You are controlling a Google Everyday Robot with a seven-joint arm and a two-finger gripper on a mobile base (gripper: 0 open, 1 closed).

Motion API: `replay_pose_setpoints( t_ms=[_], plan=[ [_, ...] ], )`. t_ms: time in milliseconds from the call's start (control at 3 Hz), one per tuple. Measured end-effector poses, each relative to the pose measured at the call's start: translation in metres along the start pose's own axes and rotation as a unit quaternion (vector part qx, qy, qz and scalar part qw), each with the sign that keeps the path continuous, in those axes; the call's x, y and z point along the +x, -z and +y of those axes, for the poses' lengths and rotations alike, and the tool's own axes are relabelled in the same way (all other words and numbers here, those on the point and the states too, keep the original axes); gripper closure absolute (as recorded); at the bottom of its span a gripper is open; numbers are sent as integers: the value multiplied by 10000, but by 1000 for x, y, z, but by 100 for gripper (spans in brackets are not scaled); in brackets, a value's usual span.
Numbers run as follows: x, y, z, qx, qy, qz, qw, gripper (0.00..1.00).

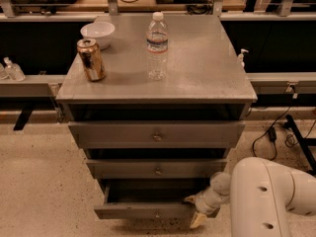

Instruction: Open bottom drawer

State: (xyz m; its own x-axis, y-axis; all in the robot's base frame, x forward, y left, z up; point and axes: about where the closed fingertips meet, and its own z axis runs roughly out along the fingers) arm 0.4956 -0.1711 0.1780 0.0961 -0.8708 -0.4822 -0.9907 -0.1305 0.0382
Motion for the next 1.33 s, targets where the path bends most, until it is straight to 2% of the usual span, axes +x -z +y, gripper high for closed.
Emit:
replay_pose_setpoints(
  t_ms=[333, 667, 1000, 1333],
  plan=[
    [-7, 8, 14, -137, 70, -63, 9999, 38],
    [-10, 10, 44, -343, 40, -231, 9991, 48],
    [-9, 10, 48, -371, 30, -256, 9990, 52],
    [-9, 10, 48, -371, 30, -256, 9990, 50]
  ],
)
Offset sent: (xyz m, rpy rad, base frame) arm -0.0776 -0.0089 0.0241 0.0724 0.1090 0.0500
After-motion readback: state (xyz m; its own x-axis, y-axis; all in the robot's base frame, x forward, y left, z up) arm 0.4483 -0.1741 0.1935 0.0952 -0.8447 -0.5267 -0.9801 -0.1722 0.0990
